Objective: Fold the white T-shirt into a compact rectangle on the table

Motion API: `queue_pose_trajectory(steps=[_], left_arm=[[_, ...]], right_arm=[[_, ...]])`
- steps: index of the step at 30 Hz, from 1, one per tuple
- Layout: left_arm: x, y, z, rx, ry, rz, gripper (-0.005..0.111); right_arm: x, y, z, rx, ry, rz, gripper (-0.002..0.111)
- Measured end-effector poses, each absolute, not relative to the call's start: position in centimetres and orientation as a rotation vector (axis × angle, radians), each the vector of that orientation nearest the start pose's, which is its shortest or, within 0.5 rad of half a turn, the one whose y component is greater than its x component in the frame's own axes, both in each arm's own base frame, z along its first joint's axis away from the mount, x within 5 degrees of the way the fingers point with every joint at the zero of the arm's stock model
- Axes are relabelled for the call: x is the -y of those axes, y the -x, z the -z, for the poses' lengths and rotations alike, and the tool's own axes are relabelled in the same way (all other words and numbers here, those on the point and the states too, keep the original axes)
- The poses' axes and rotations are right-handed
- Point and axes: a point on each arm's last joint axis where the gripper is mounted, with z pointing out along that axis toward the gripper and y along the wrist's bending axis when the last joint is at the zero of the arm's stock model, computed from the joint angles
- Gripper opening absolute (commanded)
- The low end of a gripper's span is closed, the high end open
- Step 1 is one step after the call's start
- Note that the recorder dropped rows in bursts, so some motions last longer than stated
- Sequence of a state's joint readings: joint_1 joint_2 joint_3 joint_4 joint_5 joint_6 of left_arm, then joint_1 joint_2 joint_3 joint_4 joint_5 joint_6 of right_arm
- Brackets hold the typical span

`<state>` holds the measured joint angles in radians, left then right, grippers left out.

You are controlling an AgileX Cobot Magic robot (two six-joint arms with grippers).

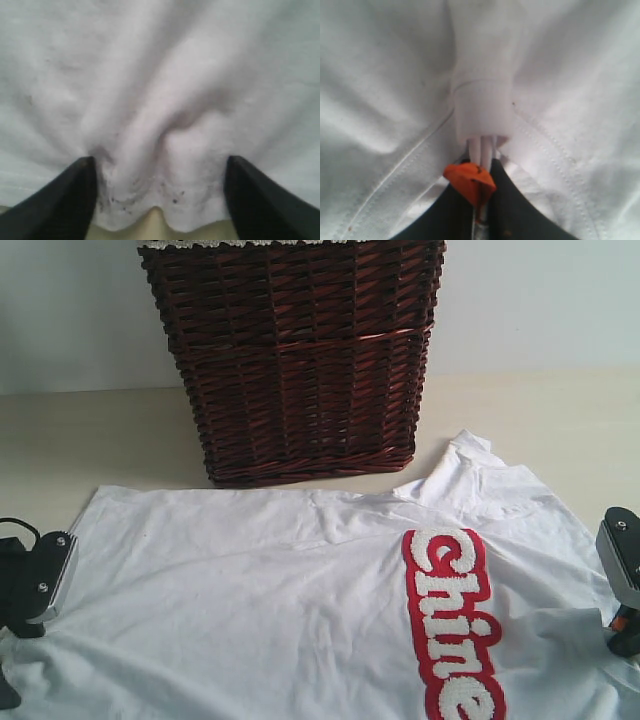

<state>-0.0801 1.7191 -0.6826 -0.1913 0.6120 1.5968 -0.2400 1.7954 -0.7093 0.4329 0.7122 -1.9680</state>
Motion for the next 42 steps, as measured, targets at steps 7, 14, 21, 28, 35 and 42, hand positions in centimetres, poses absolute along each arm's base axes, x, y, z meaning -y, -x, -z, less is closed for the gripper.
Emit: queue_pose_trajectory(steps=[7, 14, 21, 28, 35, 42], left_arm=[[3.0, -24.37, -11.47, -2.22, -2.064, 0.091, 0.0], [2.99, -24.46, -11.47, -2.217, -2.059, 0.079, 0.0], [2.99, -24.46, -11.47, -2.217, -2.059, 0.079, 0.0], [2.99, -24.46, -11.47, -2.217, -2.059, 0.079, 0.0], [2.99, -24.48, -11.47, -2.216, -2.058, 0.077, 0.0], [2.99, -24.48, -11.47, -2.216, -2.058, 0.077, 0.0]], right_arm=[[3.43, -24.54, -10.36, -2.278, 1.877, -0.355, 0.0], [3.43, -24.54, -10.36, -2.278, 1.877, -0.355, 0.0], [3.43, -24.54, -10.36, -2.278, 1.877, -0.355, 0.0], [3.43, -24.54, -10.36, -2.278, 1.877, -0.355, 0.0], [3.43, -24.54, -10.36, -2.278, 1.877, -0.355, 0.0], [3.43, -24.55, -10.37, -2.279, 1.875, -0.356, 0.0]])
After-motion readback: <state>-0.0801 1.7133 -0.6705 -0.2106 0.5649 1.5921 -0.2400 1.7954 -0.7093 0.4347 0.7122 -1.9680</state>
